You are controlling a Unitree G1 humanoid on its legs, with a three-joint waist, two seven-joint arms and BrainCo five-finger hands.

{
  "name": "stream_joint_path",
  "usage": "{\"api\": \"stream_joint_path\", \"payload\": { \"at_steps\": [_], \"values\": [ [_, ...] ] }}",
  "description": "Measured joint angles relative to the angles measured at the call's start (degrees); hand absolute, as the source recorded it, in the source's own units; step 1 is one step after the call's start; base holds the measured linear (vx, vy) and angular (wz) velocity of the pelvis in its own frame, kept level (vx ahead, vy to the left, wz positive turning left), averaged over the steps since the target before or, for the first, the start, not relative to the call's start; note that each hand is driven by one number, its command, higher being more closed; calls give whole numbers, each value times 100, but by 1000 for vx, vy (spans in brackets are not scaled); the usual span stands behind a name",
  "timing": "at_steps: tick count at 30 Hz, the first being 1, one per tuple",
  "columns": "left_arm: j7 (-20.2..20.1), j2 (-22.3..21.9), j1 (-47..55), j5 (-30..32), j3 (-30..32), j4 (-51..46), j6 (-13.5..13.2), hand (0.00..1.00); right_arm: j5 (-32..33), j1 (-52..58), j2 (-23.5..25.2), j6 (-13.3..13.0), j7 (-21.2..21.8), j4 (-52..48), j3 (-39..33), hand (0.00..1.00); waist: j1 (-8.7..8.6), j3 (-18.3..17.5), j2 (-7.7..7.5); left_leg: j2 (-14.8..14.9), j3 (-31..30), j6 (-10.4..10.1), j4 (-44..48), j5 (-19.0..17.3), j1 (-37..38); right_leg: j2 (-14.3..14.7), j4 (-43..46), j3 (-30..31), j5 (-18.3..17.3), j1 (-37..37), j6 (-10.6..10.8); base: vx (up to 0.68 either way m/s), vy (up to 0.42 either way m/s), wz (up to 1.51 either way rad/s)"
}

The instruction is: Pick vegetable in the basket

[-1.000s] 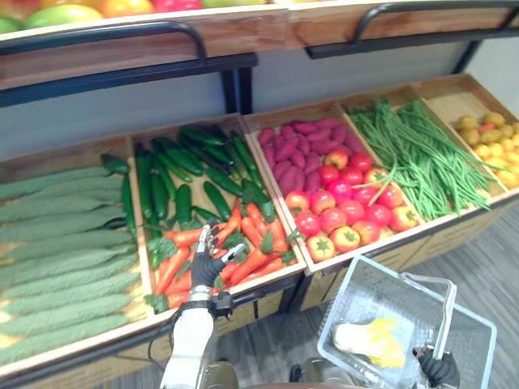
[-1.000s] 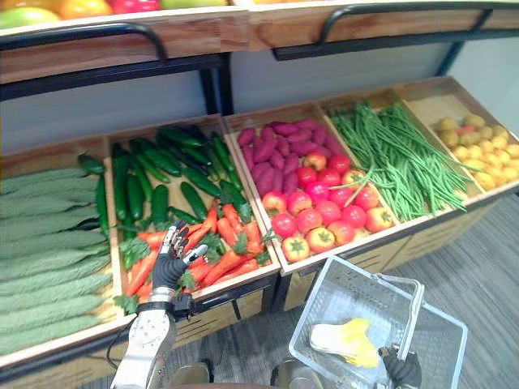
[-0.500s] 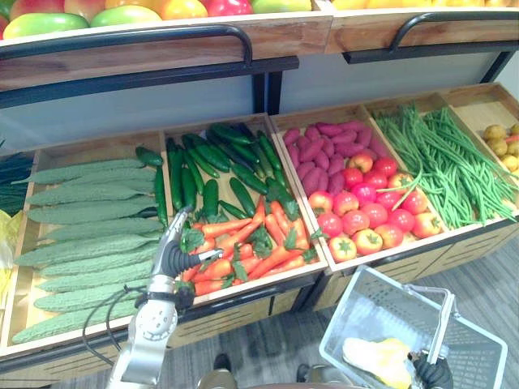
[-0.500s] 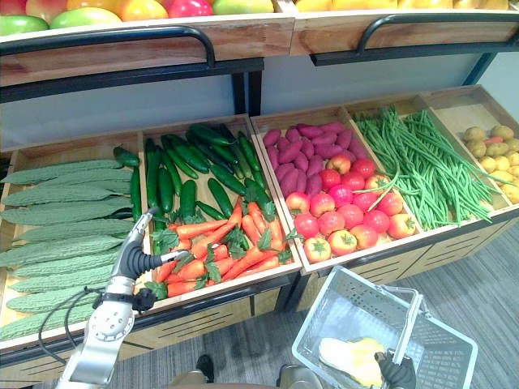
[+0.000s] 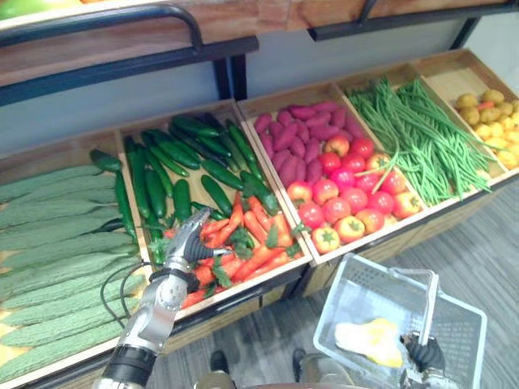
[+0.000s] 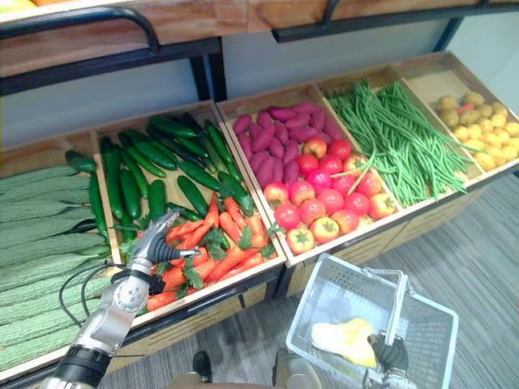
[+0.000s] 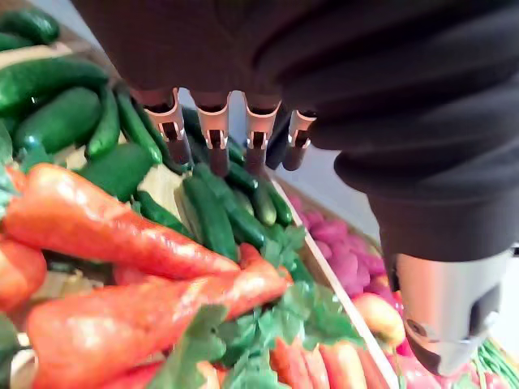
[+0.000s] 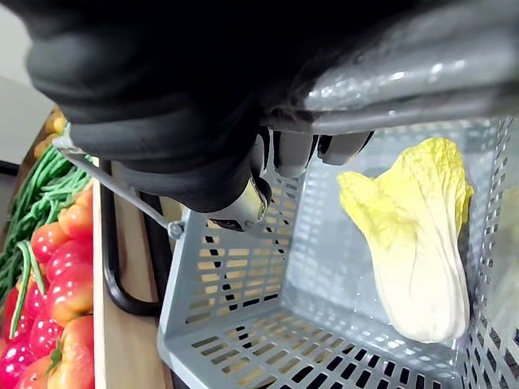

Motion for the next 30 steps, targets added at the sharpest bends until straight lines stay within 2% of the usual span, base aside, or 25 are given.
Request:
{"api": "stream_joint_path", "payload": {
  "at_steps": [4,7,13,14,21,30],
  "values": [
    [68,-62,-260,111,28,165,15,0,0,-61,-45,0,4,-19,25,100,27,108,19,70,46,-1,108,-1,-113,59,7,43,56,-108,-19,-12,-23,-10],
    [174,-116,-541,295,30,526,160,0,1,-176,-75,-6,10,-47,41,100,14,309,5,121,51,-12,286,-94,-178,83,52,55,58,-134,-24,-26,-13,-5],
    [653,-111,-677,673,204,975,375,0,14,-159,-78,-131,5,-283,152,100,0,573,-50,148,54,-16,435,-158,-374,98,107,97,63,-310,-17,-7,-7,-3],
    [662,-110,-693,678,238,1032,383,100,15,-161,-78,-139,5,-285,150,100,-1,587,-54,154,52,-13,464,-163,-391,100,105,103,64,-314,-16,22,-7,-3],
    [737,-95,-1133,797,587,1153,408,100,19,-56,-81,-167,-80,-551,145,100,16,723,-51,191,22,10,670,-270,-524,96,103,88,64,-333,-14,-2,-1,1],
    [791,-116,-1178,570,588,1041,355,100,25,-44,-80,-174,-88,-588,127,100,-25,791,-43,148,-11,8,557,-262,-539,81,96,41,59,-386,-8,-2,-1,0]
  ]
}}
